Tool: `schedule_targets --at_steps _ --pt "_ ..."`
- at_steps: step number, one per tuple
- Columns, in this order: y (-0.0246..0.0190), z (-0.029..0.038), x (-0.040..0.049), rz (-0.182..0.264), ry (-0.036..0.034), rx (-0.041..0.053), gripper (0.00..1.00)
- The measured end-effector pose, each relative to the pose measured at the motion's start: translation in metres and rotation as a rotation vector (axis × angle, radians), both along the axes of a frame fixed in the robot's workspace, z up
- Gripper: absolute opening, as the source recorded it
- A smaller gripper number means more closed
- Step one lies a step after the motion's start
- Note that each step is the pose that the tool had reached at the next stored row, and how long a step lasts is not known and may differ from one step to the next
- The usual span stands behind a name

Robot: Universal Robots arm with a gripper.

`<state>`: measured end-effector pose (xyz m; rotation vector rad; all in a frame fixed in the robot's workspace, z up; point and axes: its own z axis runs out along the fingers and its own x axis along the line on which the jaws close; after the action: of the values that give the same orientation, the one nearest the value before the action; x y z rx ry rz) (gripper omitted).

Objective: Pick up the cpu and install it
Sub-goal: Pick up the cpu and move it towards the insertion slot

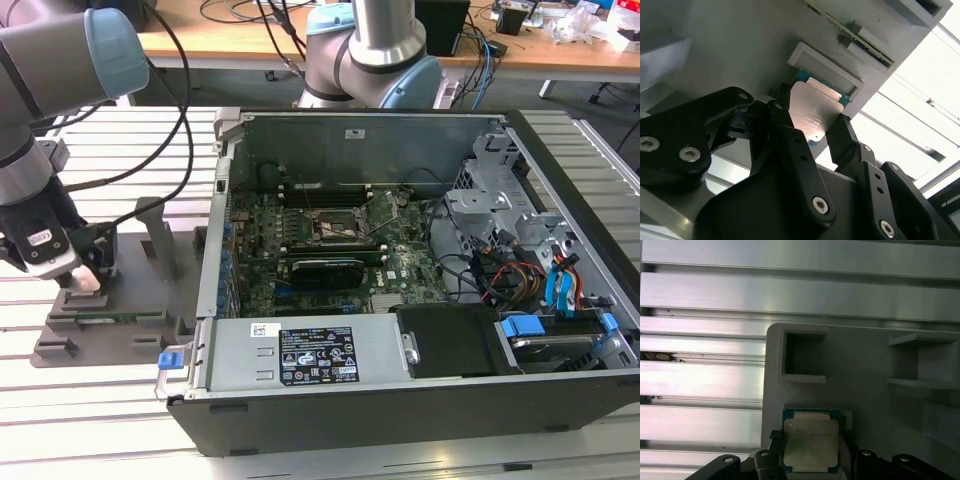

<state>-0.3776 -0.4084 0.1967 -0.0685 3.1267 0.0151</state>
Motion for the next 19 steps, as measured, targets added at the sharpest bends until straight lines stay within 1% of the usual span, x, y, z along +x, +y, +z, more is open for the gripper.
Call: schedule_targets --at_steps 4,14,15,16,17,18,19 --pt "-0.0031 -0.0014 0.0004 0.0 -0.0001 0.0 0.54" --pt "-0.0034 -0.0017 0.0026 0.0 -0.0001 0.0 0.54" --pt "-0.0034 -0.0017 0.0026 0.0 -0.0001 0.0 0.55" --pt "-0.0034 -0.0017 0.0027 0.0 -0.0001 0.0 0.61" --pt "-0.0034 -0.0017 0.0027 0.0 0.0 0.0 0.61" --pt "-0.0035 -0.0016 0.0028 0.0 0.0 0.0024 0.61" --pt "-0.0035 -0.0016 0.0028 0.001 0.0 0.0227 0.61"
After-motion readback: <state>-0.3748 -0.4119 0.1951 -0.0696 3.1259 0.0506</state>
